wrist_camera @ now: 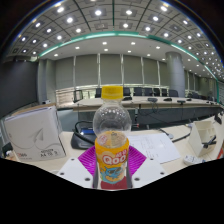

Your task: Pour water

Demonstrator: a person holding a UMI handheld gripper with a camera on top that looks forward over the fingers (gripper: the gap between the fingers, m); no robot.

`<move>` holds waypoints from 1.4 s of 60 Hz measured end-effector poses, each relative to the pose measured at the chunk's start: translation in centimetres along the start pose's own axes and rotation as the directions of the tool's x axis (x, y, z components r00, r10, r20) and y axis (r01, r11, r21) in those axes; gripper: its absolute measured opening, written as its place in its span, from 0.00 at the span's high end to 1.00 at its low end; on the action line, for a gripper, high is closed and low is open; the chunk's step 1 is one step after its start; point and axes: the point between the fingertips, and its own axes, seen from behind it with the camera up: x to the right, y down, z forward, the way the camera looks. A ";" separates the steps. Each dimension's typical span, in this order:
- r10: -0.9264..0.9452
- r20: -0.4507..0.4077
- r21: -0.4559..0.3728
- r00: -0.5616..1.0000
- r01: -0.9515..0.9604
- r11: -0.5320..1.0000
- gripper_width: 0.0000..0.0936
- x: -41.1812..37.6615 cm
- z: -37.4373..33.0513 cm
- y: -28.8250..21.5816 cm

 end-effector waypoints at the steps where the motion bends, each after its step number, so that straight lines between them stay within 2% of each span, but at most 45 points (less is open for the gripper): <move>1: 0.001 -0.002 -0.010 1.000 -0.001 1.000 0.59 -1.1 -1.0 -0.1; 11: -0.028 -0.004 -0.079 1.000 0.028 0.996 0.58 -0.6 0.7 5.1; 13: -0.039 -0.005 -0.043 0.999 0.039 0.998 0.59 -0.8 0.6 4.8; 19: -0.040 -0.018 -0.039 0.999 0.039 0.998 0.56 -0.7 0.4 5.0; 24: -0.036 -0.023 -0.037 0.999 0.035 0.999 0.47 -0.6 0.5 4.9; 27: -0.036 -0.028 -0.077 0.999 0.034 0.996 0.40 -0.5 0.2 5.6; 29: -0.035 -0.022 -0.104 0.999 0.033 0.994 0.27 -0.8 0.6 6.2; 31: -0.034 -0.017 -0.120 0.999 0.032 0.992 0.09 -0.9 -0.1 6.4; 32: -0.034 -0.016 -0.124 0.999 0.032 0.992 0.07 -1.0 -0.3 6.3; 34: -0.034 -0.024 -0.133 0.999 0.030 0.991 0.11 -1.0 -0.9 6.1; 38: -0.037 -0.044 -0.146 0.998 0.030 0.989 0.07 -1.0 -2.6 5.4; 46: -0.030 -0.071 -0.186 0.997 0.016 0.982 0.08 -2.6 -7.9 3.7; 65: -0.063 -0.151 -0.313 0.987 0.013 0.950 0.08 -9.4 -27.7 0.8; 74: -0.089 -0.143 -0.322 0.986 0.039 0.946 0.08 -12.8 -35.7 0.8; 84: -0.110 -0.137 -0.317 0.984 0.062 0.946 0.08 -14.8 -41.4 0.6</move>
